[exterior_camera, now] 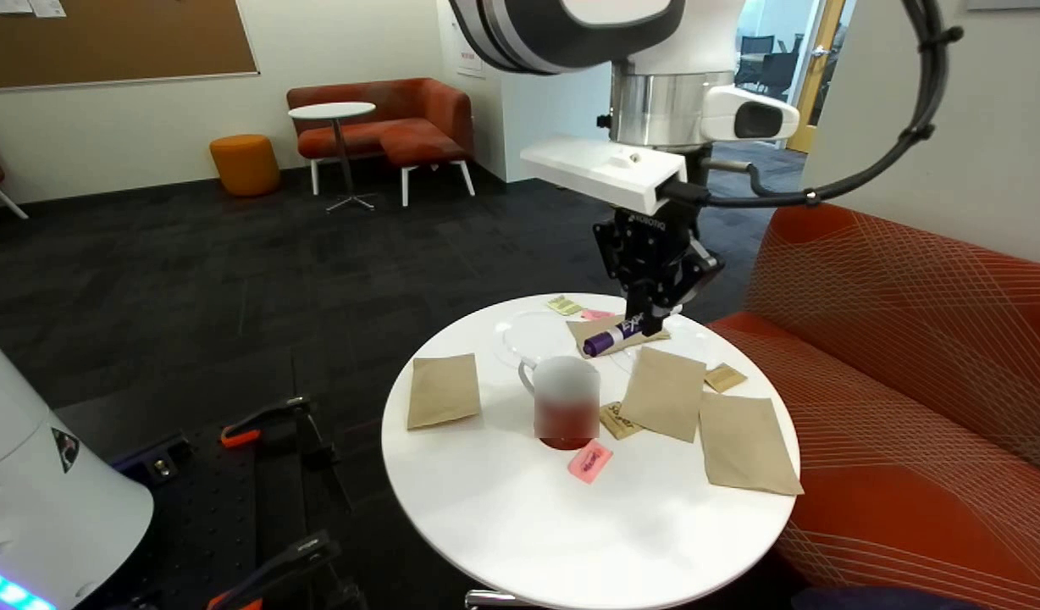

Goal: Put the blue marker in the mug

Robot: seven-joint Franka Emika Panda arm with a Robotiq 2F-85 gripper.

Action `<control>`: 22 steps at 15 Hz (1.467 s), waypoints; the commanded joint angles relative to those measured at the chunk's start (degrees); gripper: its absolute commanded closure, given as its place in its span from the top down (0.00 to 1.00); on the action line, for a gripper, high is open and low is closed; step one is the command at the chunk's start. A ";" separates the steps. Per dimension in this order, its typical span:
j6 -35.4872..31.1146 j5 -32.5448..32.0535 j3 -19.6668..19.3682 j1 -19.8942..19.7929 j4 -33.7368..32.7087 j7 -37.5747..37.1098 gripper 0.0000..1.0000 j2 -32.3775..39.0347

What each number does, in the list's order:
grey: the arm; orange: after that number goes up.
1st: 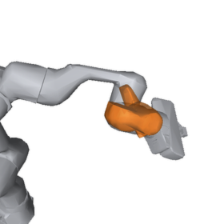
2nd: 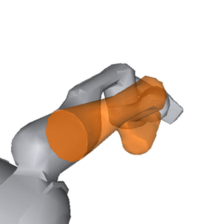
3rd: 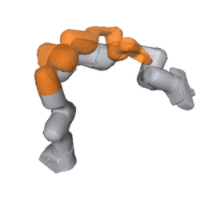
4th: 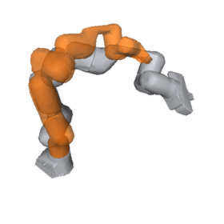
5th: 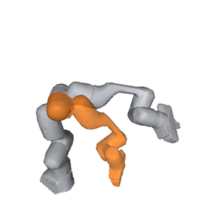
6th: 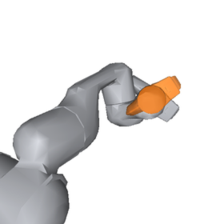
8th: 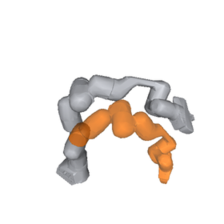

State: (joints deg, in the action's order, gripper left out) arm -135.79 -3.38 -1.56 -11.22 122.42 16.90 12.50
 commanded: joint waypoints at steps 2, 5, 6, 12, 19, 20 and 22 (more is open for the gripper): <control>0.15 0.34 -1.13 1.11 -0.10 0.22 0.20 0.11; -5.12 7.33 0.79 -0.44 -0.53 7.57 0.05 2.95; -6.66 10.04 1.52 -0.92 -0.52 10.58 0.05 3.55; -14.40 28.45 8.26 -7.26 0.85 34.75 0.05 5.64; -8.68 47.77 12.07 -15.08 0.60 66.91 0.05 5.07; -7.04 49.66 11.14 -14.94 0.70 70.44 0.05 4.80; -3.28 52.40 8.60 -13.88 0.82 76.89 0.05 4.44</control>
State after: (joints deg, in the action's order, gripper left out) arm -144.16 44.88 9.68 -26.02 122.65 85.52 18.75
